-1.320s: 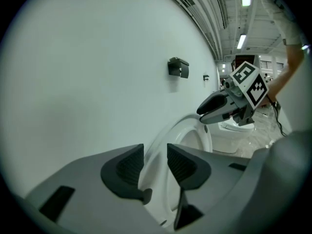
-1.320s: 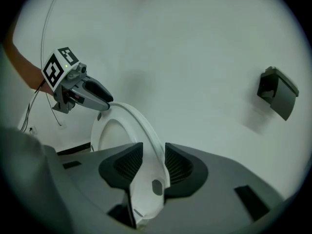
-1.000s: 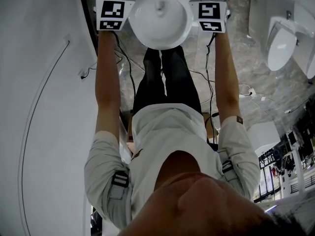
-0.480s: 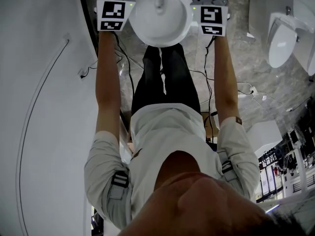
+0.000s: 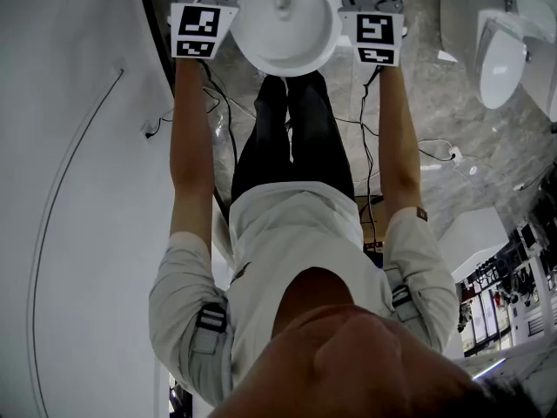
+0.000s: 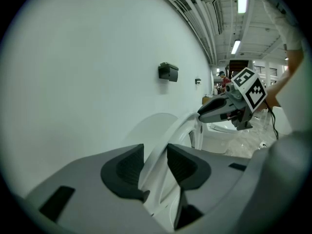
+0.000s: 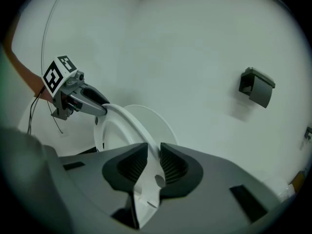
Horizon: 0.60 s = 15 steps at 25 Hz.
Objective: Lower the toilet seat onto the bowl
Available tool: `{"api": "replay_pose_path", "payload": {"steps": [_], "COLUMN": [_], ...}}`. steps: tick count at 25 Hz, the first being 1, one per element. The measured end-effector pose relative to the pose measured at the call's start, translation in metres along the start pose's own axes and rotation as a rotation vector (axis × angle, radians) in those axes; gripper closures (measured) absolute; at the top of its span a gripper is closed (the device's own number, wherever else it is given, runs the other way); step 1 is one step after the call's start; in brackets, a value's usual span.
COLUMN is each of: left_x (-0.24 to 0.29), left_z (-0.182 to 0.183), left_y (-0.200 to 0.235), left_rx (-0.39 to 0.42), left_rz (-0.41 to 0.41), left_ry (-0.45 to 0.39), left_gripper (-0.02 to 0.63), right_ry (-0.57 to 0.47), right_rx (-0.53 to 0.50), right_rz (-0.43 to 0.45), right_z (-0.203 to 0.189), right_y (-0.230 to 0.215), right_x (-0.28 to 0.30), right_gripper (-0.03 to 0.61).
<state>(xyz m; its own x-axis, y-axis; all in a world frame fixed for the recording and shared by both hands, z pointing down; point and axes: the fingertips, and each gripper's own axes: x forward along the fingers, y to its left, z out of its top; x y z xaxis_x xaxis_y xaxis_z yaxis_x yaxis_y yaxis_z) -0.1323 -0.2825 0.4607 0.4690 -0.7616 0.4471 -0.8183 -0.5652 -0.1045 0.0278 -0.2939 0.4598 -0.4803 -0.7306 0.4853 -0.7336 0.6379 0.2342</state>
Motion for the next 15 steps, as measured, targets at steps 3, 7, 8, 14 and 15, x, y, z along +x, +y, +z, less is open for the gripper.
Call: {"api": "replay_pose_path", "payload": {"steps": [3,7,8,14,15], "left_x": [-0.01,-0.023,-0.026,-0.044,-0.049], "left_z": [-0.003,-0.008,-0.01,-0.022,-0.025], "left_y": [-0.008,-0.022,-0.026,-0.047,-0.049], "left_rx": [-0.007,-0.004,-0.003,0.001,0.0], "left_rz": [-0.017,-0.038,-0.042,-0.068,-0.073], "left_ry": [-0.005,-0.006,-0.006,-0.002,-0.003], "left_gripper": [0.451,0.451,0.451,0.446,0.446], "right_ry": [0.007,0.021,0.024,0.04,0.042], "right_rx": [0.014,0.024,0.025,0.039,0.04], "right_rz": [-0.007,-0.022,-0.024,-0.041,-0.044], "right_z": [-0.003,-0.01,-0.013,-0.026,-0.027], "right_y": [0.008,0.018,0.02,0.036,0.041], "right_x": [-0.011,-0.027,-0.03,-0.05,-0.053], "right_gripper": [0.48,0.479,0.479,0.477,0.476]}}
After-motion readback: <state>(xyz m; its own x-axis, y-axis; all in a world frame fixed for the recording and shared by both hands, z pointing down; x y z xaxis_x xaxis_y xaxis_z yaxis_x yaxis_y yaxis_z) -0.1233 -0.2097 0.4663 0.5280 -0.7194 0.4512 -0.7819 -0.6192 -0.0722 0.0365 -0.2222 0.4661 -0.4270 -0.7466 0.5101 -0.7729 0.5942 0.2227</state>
